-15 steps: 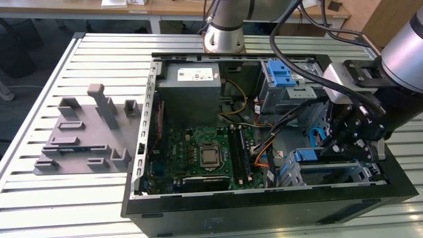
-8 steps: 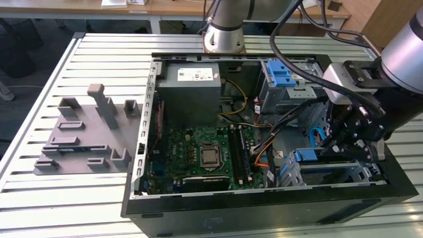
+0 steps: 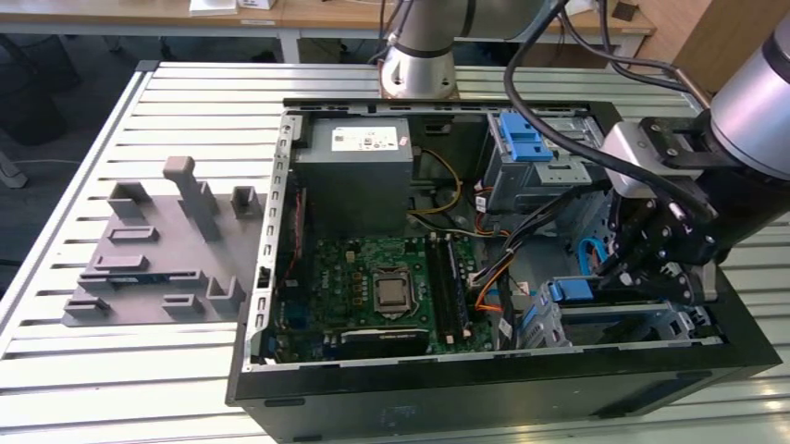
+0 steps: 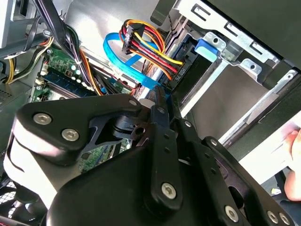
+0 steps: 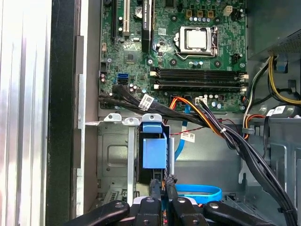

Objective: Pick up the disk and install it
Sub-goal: 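Insert the second disk wire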

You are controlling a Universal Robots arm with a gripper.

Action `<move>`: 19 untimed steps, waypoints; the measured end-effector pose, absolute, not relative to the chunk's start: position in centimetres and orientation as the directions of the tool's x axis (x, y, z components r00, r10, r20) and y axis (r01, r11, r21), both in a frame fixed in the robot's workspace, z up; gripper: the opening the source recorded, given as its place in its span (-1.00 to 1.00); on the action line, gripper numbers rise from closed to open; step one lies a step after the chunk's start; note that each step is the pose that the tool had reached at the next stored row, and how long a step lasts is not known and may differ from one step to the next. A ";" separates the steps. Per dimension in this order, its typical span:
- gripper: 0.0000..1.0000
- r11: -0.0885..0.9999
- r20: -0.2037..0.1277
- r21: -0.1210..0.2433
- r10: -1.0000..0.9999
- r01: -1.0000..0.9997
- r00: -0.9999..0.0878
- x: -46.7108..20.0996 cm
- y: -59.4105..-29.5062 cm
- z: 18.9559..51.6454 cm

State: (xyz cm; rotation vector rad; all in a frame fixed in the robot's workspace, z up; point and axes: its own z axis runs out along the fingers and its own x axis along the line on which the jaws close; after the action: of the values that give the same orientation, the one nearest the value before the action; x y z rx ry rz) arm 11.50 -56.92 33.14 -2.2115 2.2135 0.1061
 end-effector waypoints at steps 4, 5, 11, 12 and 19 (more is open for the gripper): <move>-0.68 0.000 -0.056 0.041 -0.998 -0.999 -0.002 11.5 -56.9 33.0; -0.68 0.000 -0.056 0.040 -0.998 -0.999 -0.002 11.6 -56.9 33.0; -0.53 0.000 -0.056 0.041 -0.998 -0.999 -0.002 11.6 -57.0 33.0; -0.53 0.000 -0.056 0.041 -0.998 -0.999 -0.002 11.6 -57.0 33.1; -0.53 0.000 -0.056 0.041 -0.998 -0.999 -0.002 11.6 -57.0 33.7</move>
State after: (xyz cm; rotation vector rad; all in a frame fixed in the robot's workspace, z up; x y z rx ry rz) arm 11.56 -56.97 33.75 -2.2115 2.2135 0.1067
